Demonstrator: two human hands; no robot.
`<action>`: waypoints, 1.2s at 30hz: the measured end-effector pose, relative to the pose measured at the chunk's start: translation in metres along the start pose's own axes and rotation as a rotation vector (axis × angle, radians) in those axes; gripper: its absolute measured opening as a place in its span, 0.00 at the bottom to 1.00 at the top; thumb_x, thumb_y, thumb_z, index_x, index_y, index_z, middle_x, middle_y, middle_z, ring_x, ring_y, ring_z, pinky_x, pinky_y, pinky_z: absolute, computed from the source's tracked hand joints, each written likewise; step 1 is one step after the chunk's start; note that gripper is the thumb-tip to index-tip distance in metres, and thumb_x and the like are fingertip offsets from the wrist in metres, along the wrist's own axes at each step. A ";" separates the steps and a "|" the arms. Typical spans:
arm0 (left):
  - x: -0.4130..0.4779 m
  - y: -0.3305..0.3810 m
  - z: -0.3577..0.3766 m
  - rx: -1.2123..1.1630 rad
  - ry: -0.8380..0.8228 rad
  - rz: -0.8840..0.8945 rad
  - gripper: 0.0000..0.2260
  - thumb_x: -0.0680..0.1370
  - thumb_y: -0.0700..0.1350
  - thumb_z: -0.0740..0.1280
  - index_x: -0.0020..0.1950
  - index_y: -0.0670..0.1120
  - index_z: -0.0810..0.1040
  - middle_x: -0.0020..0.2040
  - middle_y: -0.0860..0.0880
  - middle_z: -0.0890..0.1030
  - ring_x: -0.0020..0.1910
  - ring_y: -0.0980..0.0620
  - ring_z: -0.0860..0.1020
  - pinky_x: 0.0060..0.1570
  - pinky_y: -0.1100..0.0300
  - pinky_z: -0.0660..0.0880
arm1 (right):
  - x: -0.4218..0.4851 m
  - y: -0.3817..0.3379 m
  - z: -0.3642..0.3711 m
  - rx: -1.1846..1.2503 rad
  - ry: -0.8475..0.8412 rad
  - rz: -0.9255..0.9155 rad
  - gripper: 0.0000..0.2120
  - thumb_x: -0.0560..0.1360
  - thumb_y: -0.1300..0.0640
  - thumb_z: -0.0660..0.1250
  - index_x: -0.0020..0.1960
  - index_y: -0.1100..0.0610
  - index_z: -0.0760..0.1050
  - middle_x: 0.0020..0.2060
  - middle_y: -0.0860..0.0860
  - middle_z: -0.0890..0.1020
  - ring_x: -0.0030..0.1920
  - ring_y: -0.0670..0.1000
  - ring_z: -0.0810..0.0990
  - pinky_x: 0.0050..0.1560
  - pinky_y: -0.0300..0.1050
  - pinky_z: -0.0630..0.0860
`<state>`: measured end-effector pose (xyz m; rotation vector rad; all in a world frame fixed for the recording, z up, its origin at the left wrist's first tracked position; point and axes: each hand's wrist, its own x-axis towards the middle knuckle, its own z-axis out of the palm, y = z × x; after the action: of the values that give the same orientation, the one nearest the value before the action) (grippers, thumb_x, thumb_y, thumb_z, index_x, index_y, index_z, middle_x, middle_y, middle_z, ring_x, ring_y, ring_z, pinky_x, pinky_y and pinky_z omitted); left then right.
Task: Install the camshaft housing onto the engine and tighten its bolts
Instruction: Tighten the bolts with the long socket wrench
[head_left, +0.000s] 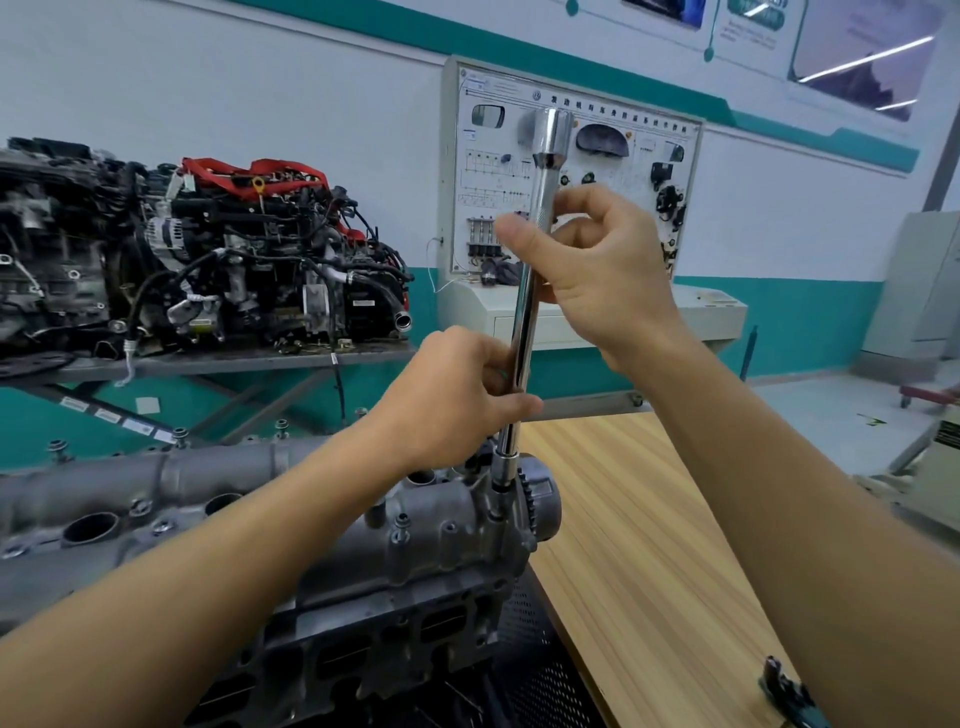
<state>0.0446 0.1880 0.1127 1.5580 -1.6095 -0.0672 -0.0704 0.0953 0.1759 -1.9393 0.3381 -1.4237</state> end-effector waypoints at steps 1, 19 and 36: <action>0.002 0.000 -0.002 -0.022 -0.069 -0.001 0.05 0.76 0.42 0.74 0.51 0.46 0.83 0.38 0.51 0.87 0.35 0.56 0.84 0.41 0.56 0.82 | 0.001 0.001 -0.002 0.028 -0.076 0.029 0.10 0.76 0.47 0.72 0.53 0.50 0.76 0.39 0.51 0.83 0.41 0.53 0.83 0.45 0.59 0.82; 0.001 0.000 -0.002 -0.090 -0.225 -0.016 0.07 0.80 0.42 0.68 0.55 0.52 0.76 0.52 0.49 0.85 0.51 0.54 0.84 0.57 0.51 0.80 | -0.001 -0.017 -0.015 0.223 -0.416 0.165 0.09 0.83 0.57 0.61 0.57 0.61 0.75 0.46 0.55 0.87 0.46 0.57 0.87 0.46 0.50 0.83; -0.001 0.004 0.011 0.176 0.059 -0.090 0.22 0.74 0.53 0.75 0.64 0.50 0.76 0.42 0.50 0.84 0.39 0.53 0.82 0.42 0.52 0.80 | -0.002 -0.014 0.007 0.023 -0.024 0.038 0.09 0.74 0.59 0.76 0.42 0.64 0.80 0.34 0.57 0.85 0.31 0.55 0.85 0.36 0.53 0.84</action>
<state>0.0349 0.1840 0.1081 1.7509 -1.5332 0.0730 -0.0670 0.1095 0.1824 -1.9200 0.3438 -1.3727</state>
